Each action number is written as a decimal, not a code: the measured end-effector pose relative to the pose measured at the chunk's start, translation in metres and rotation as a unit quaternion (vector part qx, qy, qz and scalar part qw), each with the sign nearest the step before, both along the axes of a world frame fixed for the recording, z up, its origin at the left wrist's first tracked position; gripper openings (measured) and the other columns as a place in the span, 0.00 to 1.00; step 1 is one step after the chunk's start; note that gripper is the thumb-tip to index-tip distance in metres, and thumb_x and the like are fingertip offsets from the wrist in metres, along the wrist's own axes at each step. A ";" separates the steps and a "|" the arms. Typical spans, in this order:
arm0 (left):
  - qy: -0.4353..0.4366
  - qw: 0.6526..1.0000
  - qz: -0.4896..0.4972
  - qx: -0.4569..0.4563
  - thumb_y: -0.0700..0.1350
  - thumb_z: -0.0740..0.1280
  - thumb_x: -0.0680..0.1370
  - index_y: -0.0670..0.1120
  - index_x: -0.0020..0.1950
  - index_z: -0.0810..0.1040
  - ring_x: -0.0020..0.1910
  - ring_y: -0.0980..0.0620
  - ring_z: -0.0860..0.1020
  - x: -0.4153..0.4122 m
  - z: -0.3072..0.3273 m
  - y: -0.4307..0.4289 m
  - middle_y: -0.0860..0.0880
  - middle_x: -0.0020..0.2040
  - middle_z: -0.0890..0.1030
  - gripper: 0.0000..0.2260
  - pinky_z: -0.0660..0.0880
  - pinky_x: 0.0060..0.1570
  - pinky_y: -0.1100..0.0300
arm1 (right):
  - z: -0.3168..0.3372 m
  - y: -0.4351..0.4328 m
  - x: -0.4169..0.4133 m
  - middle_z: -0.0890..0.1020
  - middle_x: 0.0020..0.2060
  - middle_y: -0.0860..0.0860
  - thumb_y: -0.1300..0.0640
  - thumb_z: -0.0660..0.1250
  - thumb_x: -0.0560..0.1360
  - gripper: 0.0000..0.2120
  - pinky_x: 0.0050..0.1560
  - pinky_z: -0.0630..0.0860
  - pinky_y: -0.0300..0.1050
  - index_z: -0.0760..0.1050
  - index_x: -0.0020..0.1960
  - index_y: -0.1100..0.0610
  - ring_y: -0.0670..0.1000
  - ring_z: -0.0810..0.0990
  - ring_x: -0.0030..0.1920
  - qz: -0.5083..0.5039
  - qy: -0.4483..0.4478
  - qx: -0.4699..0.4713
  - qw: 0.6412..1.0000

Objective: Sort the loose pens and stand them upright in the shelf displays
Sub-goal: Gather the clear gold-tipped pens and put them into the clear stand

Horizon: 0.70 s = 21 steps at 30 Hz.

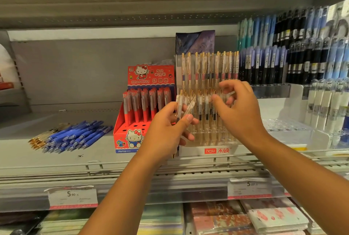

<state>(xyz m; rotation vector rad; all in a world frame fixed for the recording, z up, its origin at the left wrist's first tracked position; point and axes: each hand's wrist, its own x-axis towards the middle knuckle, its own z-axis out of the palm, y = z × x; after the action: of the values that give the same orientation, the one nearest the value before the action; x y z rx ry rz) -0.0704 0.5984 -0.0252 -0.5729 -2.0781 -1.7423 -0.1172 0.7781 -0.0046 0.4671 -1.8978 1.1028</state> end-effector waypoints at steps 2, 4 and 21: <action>0.002 1.000 -0.006 0.000 0.43 0.66 0.81 0.55 0.54 0.76 0.34 0.48 0.83 -0.001 0.000 0.000 0.51 0.47 0.86 0.06 0.77 0.31 0.62 | 0.003 -0.007 0.008 0.78 0.46 0.48 0.55 0.70 0.76 0.06 0.40 0.73 0.32 0.77 0.53 0.52 0.43 0.75 0.39 0.053 0.000 0.000 0.999; 0.002 1.000 -0.012 -0.002 0.43 0.66 0.81 0.57 0.55 0.77 0.35 0.47 0.84 -0.001 -0.001 0.000 0.51 0.47 0.86 0.08 0.77 0.31 0.61 | 0.006 -0.014 0.015 0.81 0.42 0.48 0.54 0.70 0.76 0.05 0.38 0.75 0.36 0.79 0.49 0.54 0.44 0.77 0.38 0.119 -0.046 0.001 0.992; -0.034 0.997 0.002 0.067 0.46 0.59 0.84 0.48 0.55 0.79 0.42 0.53 0.83 -0.006 -0.002 0.001 0.50 0.45 0.83 0.09 0.83 0.44 0.54 | 0.017 -0.013 0.017 0.85 0.40 0.55 0.64 0.72 0.75 0.10 0.39 0.83 0.43 0.77 0.55 0.57 0.51 0.86 0.40 0.230 -0.189 -0.181 0.937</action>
<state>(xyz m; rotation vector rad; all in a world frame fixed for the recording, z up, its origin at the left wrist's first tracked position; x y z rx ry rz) -0.0761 0.5995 -0.0269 -0.4769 -1.9864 -1.9047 -0.0997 0.7648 0.0122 0.5287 -1.8856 1.9298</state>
